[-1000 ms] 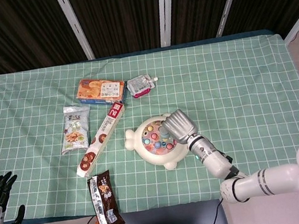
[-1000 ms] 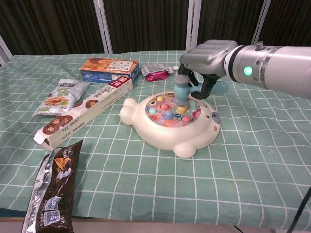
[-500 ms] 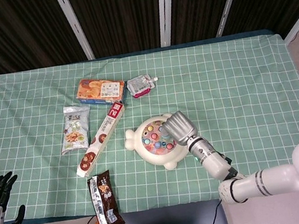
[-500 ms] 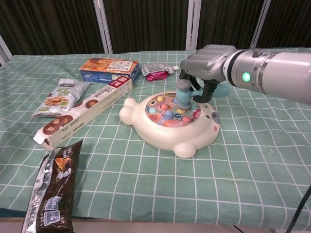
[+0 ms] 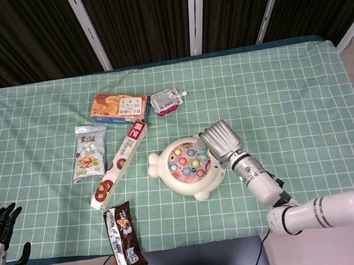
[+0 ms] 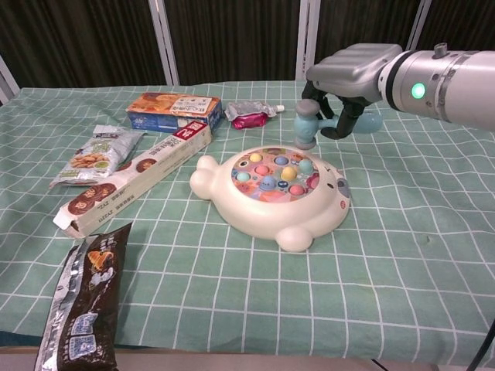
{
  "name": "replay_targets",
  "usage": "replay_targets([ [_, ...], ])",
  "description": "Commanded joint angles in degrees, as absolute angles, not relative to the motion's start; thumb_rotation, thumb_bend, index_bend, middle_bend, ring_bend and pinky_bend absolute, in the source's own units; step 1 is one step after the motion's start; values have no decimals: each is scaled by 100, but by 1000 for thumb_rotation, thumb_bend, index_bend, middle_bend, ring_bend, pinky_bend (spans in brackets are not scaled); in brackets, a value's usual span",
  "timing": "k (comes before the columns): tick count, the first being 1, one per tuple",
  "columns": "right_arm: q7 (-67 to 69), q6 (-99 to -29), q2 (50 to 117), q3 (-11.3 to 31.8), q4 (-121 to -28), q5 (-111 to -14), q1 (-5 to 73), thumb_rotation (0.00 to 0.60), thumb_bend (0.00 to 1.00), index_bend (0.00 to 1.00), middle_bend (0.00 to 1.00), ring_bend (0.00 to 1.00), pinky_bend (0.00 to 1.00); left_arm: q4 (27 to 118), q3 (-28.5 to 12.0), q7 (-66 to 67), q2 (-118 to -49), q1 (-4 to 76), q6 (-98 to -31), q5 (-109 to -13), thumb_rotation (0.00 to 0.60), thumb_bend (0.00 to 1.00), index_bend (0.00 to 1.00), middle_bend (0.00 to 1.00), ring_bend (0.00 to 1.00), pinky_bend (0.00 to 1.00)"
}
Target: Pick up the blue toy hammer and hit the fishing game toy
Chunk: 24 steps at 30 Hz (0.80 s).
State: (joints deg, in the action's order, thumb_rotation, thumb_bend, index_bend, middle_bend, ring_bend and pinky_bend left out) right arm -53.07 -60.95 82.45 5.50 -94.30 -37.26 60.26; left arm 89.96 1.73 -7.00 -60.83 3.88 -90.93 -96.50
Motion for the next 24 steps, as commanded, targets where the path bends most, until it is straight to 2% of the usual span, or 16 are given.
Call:
replay_targets([
  [1,-5298,-6033,8258,511,-9365,-3724,6015,600,581,1000,811,866,950,9000,172,-690,-6087,397,-9077,-9646,600,429,0,35,15,99],
  [24,-5549,-5890,8567,358,-8990,-3525,6073,600,582,1000,811,866,950,8989,178,-747,-6067,396,-9088,-9645,600,429,0,35,15,99],
])
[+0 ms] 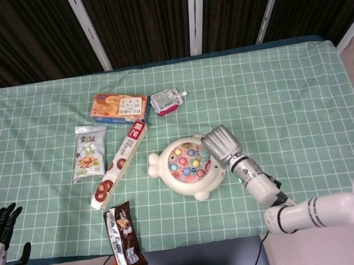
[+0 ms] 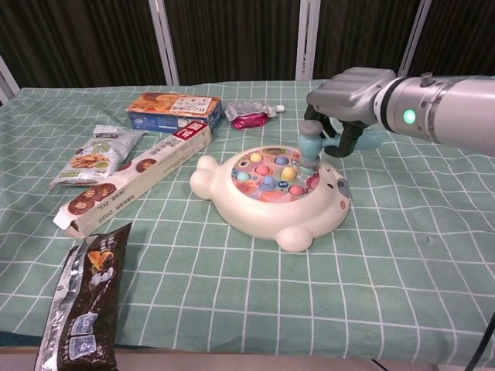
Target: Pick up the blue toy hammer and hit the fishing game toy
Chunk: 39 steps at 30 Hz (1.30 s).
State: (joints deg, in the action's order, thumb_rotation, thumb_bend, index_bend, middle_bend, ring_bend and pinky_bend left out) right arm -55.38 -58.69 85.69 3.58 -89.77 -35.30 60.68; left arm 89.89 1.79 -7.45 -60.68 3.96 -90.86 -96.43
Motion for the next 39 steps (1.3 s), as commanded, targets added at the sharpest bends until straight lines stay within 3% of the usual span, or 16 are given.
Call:
replay_targets([
  [1,-5529,-5913,8543,378,-9020,-3546,6067,600,582,1000,811,866,950,8986,177,-751,-6067,395,-9091,-9645,600,428,0,35,15,99],
  [6,-5181,-6058,8171,471,-9418,-3914,5922,600,581,1000,811,866,950,8978,174,-783,-6058,389,-9101,-9632,600,427,0,35,15,99],
  [12,-4287,-6267,7423,200,-9899,-4982,5338,600,582,1000,811,866,950,8982,186,-781,-6056,377,-9120,-9650,600,428,0,35,15,98],
  [18,-3066,-6550,7124,-182,-9452,-6117,4584,600,580,1000,811,866,950,9010,204,-697,-6075,378,-9117,-9694,600,426,0,35,15,99],
  [31,-350,-6073,8256,-445,-6544,-7456,3804,600,580,1000,811,866,950,9056,180,-580,-6109,466,-8923,-9608,600,429,0,35,15,99],
  [39,332,-5965,8836,-428,-5584,-7939,3690,600,581,1000,811,865,947,9063,188,-573,-6104,466,-8906,-9590,600,429,0,35,15,99],
])
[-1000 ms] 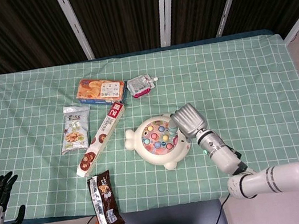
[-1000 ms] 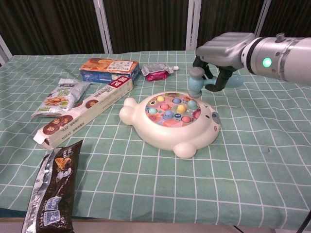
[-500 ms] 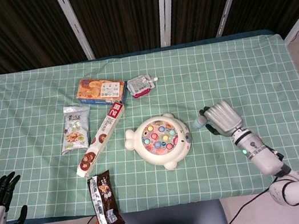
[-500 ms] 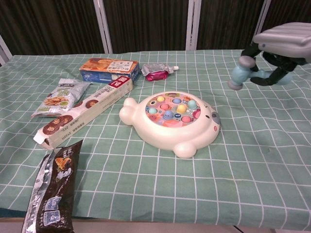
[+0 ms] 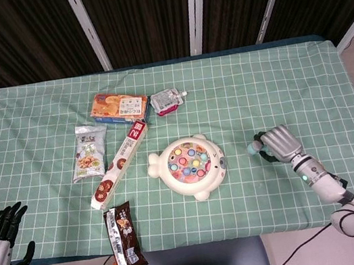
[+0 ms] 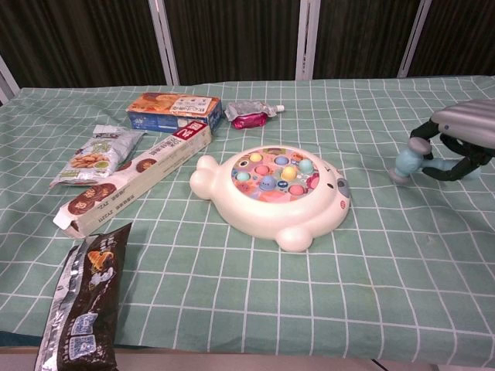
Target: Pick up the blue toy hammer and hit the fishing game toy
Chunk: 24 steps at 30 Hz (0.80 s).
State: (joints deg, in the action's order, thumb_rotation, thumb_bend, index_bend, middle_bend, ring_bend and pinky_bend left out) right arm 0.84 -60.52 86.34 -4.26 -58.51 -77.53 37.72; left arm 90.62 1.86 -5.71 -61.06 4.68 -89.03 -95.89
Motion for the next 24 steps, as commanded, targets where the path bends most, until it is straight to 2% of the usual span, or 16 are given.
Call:
replay_targets([
  [1,417,-5953,8886,-414,-5485,-7981,3675,600,580,1000,811,865,946,9063,189,-576,-6103,464,-8910,-9590,600,429,0,34,15,99],
  [10,687,-5851,9017,-328,-5129,-8212,3607,600,580,1000,811,854,932,9070,192,-571,-6100,467,-8892,-9572,600,429,0,35,15,99],
  [24,411,-5579,8931,-178,-5251,-8289,3596,600,580,977,802,809,879,9069,195,-585,-6092,457,-8916,-9573,600,430,0,36,16,99],
])
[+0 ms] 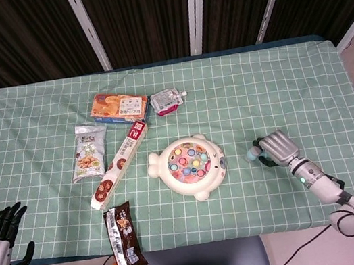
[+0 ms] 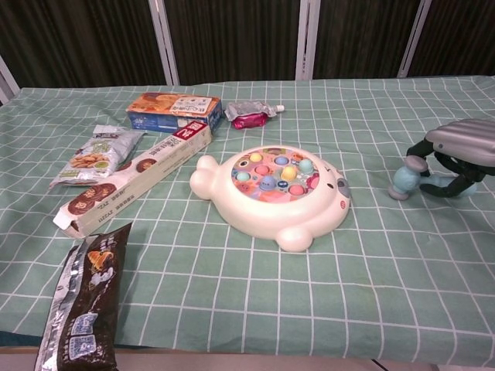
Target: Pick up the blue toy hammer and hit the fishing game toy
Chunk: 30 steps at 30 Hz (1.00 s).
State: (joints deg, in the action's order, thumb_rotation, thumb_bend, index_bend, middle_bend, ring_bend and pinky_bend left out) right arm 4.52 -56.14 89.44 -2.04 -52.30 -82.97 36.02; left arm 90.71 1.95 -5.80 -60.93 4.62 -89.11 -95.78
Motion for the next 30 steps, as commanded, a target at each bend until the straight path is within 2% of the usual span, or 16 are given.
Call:
replay_targets([
  [1,401,-5566,8924,-170,-5262,-8290,3593,600,580,961,787,803,873,9069,193,-591,-6090,455,-8921,-9568,600,430,0,36,16,99],
  [9,247,-5401,8838,-104,-5402,-8270,3582,600,580,725,598,705,783,9066,204,-597,-6092,430,-8978,-9606,600,430,0,40,18,99],
  [13,178,-5281,8792,-85,-5482,-8242,3584,600,580,640,536,645,771,9069,201,-599,-6091,432,-8967,-9593,600,428,0,41,24,99],
  [20,101,-5203,8769,-19,-5537,-8199,3563,600,557,594,489,592,727,9074,207,-535,-6108,447,-8929,-9602,600,428,0,41,24,99],
  [30,97,-5265,8696,0,-5610,-8267,3498,600,496,579,479,585,725,9077,215,-488,-6121,452,-8922,-9623,600,428,0,41,25,99],
])
